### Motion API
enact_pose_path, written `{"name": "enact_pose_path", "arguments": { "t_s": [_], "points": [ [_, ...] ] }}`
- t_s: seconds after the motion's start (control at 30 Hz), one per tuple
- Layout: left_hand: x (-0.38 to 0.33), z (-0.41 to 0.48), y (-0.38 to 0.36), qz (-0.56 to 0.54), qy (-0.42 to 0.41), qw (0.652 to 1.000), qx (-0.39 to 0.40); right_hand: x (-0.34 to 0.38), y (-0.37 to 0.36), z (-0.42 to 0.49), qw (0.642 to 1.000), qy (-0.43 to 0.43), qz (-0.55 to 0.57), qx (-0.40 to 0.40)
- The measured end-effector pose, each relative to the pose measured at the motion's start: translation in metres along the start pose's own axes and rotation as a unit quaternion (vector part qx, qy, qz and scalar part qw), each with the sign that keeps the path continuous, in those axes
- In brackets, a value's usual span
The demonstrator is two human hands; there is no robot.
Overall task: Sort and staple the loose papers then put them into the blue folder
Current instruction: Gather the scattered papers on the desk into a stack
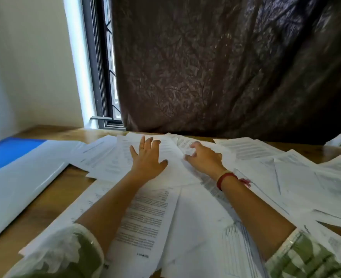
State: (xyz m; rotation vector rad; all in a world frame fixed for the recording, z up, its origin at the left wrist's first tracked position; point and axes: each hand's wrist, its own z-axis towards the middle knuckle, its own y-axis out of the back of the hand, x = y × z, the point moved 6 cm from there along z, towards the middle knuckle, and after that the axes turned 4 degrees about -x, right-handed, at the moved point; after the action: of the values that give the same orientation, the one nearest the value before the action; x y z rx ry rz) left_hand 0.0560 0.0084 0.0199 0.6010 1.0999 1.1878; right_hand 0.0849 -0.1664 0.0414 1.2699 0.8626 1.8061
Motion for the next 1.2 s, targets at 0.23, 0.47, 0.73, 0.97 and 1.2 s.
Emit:
{"name": "enact_pose_path", "arguments": {
  "t_s": [0.23,0.47,0.73,0.97,1.2],
  "points": [
    [0.001,-0.023,0.002,0.079,0.048,0.977,0.194,0.003,-0.01,-0.024,0.989,0.012,-0.087,0.117],
    [-0.005,-0.048,-0.014,0.089,0.03,0.987,0.133,0.004,0.001,-0.049,0.996,0.001,0.01,0.092],
    [-0.022,-0.059,-0.005,0.071,0.017,0.995,0.075,-0.026,0.012,-0.065,0.952,-0.087,0.291,0.035],
    [-0.043,-0.053,0.022,0.071,-0.02,0.996,-0.055,-0.058,0.027,-0.07,0.942,-0.064,0.324,-0.056],
    [-0.045,-0.049,0.02,0.03,-0.086,0.992,-0.083,-0.054,0.064,-0.058,0.978,0.061,0.179,-0.085]
  ]
}}
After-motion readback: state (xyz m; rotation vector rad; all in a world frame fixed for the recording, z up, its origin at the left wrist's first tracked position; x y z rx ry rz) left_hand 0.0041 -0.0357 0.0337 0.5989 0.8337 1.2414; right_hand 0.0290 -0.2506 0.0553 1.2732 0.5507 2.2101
